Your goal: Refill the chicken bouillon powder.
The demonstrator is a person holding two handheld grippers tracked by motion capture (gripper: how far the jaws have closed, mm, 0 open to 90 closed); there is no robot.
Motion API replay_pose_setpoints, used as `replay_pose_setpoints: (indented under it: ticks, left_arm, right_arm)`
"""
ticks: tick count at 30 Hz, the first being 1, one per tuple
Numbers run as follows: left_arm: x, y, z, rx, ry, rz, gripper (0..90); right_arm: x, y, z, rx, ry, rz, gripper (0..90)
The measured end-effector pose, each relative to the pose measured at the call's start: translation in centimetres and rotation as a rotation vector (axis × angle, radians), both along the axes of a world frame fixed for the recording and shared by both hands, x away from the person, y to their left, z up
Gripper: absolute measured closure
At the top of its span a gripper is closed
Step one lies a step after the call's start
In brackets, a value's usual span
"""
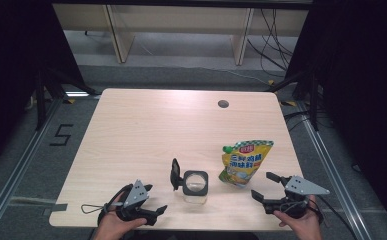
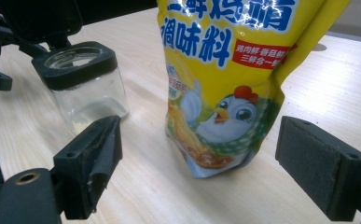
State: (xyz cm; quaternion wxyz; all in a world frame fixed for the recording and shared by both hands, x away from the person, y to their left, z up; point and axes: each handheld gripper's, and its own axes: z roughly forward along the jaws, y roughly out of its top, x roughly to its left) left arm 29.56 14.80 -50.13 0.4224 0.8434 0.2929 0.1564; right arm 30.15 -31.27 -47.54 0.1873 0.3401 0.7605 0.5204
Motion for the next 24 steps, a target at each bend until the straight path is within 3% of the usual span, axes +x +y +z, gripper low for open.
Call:
replay_pose_setpoints:
  ticks: [1, 6, 8, 10, 14, 16, 21, 22, 23, 24]
  left_arm:
    - [-0.1, -0.1, 0.0, -0.015, 0.006, 0.007, 16.6]
    - [0.0, -0.1, 0.0, -0.012, 0.005, 0.004, 16.6]
    - [0.0, -0.2, -0.2, -0.029, 0.021, 0.014, 16.6]
    - [0.2, -0.1, -0.1, 0.006, -0.001, -0.013, 16.6]
    - [0.2, -0.1, -0.2, 0.0, 0.006, -0.007, 16.6]
    - [0.1, -0.1, -0.1, 0.0, 0.017, 0.002, 16.6]
    - [0.1, -0.3, -0.3, -0.016, 0.01, -0.002, 16.6]
    - [0.1, -0.3, -0.3, -0.02, 0.017, -0.001, 16.6]
    - [0.0, -0.3, -0.4, -0.021, 0.025, 0.003, 16.6]
    - [0.0, -0.3, -0.4, -0.017, 0.025, 0.005, 16.6]
  right_arm:
    - [0.6, -0.1, 0.0, -0.015, -0.037, 0.018, 15.5]
    - [1.4, -0.1, -0.4, -0.023, -0.014, 0.016, 15.6]
    - [2.0, -0.3, -0.6, -0.027, -0.025, 0.013, 15.5]
    - [2.8, -0.5, -0.7, -0.035, -0.037, 0.022, 15.5]
    - [4.0, -0.6, -0.9, -0.026, -0.052, 0.039, 15.7]
    - [4.4, -0.5, -1.0, -0.059, -0.041, 0.044, 16.3]
    - [5.9, -0.1, -1.2, -0.071, -0.093, 0.088, 18.3]
    - [5.7, 0.1, -1.2, -0.058, -0.043, 0.067, 19.1]
    - [6.1, 0.1, -1.4, -0.074, -0.068, 0.075, 19.2]
    - [6.2, 0.2, -1.5, -0.073, -0.046, 0.082, 19.5]
